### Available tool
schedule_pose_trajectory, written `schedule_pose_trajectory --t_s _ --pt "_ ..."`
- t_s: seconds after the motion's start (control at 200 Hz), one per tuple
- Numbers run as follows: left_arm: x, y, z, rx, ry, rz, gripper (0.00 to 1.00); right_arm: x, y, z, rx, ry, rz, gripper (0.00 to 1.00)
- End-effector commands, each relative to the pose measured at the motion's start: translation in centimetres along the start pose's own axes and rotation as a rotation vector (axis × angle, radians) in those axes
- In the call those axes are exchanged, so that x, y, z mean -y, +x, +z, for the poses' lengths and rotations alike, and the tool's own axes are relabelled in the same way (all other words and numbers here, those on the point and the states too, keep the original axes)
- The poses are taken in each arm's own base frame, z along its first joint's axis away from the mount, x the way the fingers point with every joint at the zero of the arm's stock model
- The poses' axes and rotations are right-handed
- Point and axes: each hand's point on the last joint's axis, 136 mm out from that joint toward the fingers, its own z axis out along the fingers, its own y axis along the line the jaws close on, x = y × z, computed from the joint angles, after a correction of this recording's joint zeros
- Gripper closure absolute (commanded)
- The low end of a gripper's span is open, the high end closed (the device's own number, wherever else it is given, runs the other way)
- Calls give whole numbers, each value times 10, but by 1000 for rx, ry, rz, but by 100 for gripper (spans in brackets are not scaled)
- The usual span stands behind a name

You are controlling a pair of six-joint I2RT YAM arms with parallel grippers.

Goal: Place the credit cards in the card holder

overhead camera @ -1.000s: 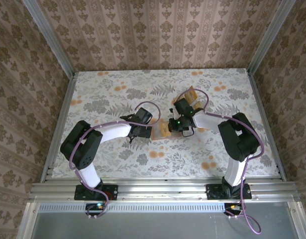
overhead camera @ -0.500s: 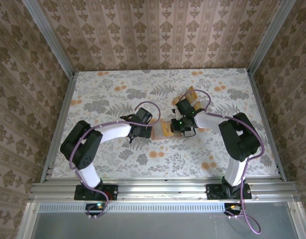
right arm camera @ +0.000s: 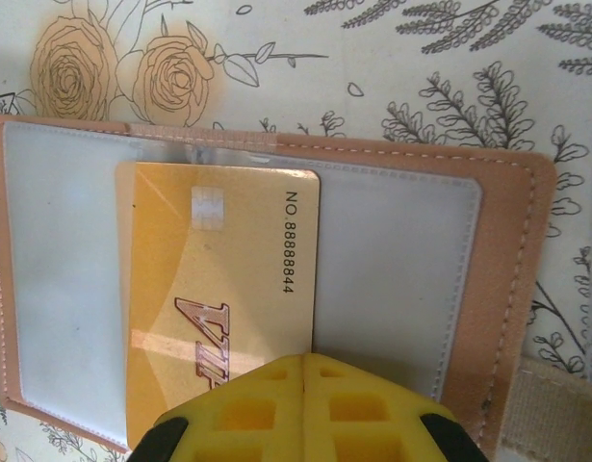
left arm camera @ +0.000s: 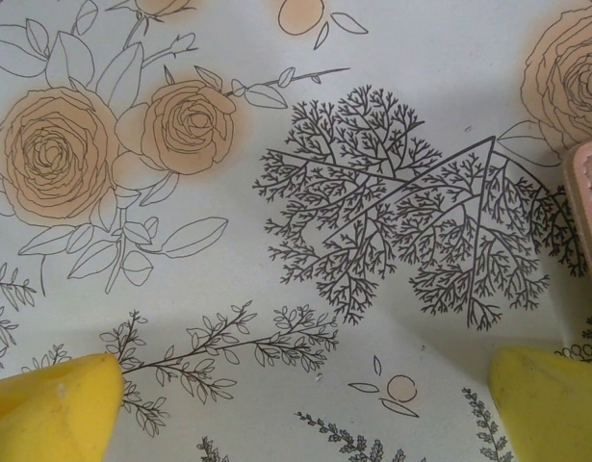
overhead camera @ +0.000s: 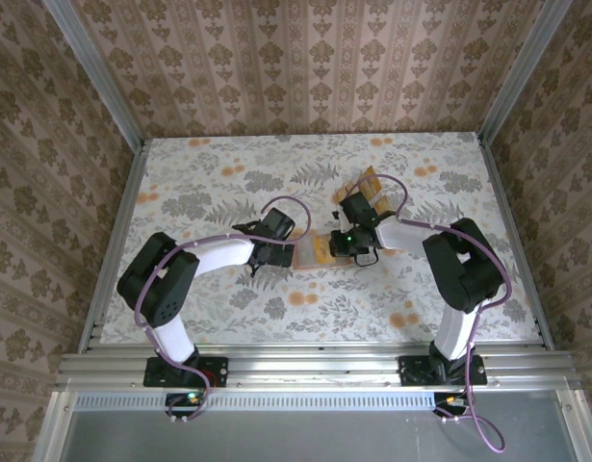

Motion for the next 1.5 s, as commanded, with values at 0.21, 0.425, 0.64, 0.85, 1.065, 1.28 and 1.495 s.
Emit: schedule_pose_trajectory --t_s 0.21,0.425,0.64,0.85,1.065,1.28,1.495 --pt "3 4 5 -22 6 11 1 -22 2 3 -18 -27 -19 100" --pt "2 4 5 -22 4 11 1 -21 -11 -19 26 -32 -5 97" --pt "-1 -3 -2 -6 2 12 1 -19 -14 -32 45 -63 30 75" --pt "-4 -18 -17 29 -5 29 1 -22 -8 -28 28 -103 64 65" --pt "5 -32 -27 48 19 49 1 -24 -9 -27 31 -166 116 52" --pt "18 -43 -27 61 34 64 1 -20 -10 -26 37 -210 171 50" --pt "28 -47 -25 67 44 70 1 -14 -10 -25 50 -261 231 50"
